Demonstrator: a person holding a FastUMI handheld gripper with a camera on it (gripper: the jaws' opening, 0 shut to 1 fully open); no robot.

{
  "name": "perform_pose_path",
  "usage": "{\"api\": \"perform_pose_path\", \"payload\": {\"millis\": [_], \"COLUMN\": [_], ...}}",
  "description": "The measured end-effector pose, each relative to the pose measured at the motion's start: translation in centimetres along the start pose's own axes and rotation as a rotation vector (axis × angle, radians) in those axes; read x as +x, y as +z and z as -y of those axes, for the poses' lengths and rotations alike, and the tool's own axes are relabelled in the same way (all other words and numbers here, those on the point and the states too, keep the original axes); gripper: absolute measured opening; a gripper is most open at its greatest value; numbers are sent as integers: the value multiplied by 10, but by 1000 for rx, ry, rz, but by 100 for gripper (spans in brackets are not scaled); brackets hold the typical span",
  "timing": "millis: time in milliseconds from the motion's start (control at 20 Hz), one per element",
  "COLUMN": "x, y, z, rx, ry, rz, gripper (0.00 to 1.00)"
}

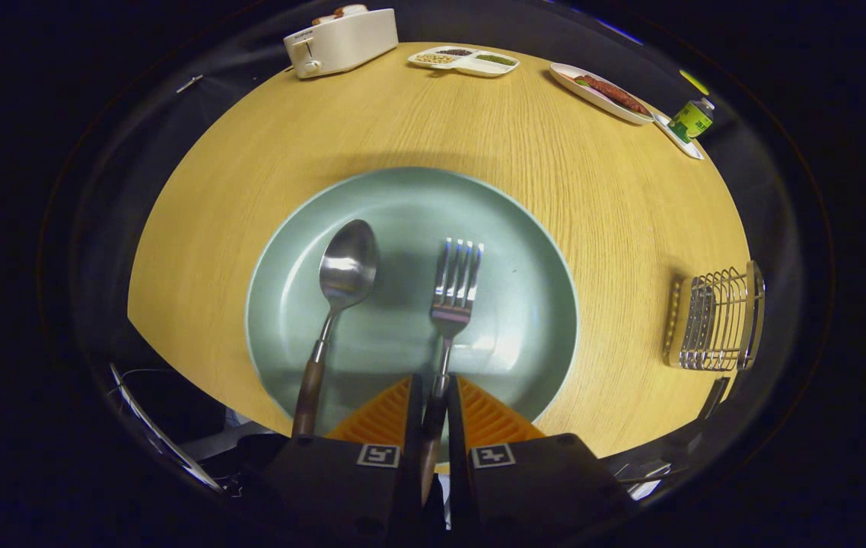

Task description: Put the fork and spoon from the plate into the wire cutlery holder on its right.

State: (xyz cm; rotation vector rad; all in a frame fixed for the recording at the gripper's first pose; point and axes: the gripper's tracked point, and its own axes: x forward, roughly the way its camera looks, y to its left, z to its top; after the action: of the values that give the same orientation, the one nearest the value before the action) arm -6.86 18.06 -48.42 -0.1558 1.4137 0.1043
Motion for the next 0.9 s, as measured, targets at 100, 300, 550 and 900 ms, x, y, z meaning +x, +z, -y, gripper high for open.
{"api": "perform_pose_path", "payload": {"millis": [100,300,550,900], "x": [-3,-6,-29,-120], "y": [2,0,12,34], "z": [-5,-1,14,56], "rx": [-19,-20,12,70], "ry": [54,135,171,288], "rz": [12,8,48,126], "gripper": [14,9,8,8]}}
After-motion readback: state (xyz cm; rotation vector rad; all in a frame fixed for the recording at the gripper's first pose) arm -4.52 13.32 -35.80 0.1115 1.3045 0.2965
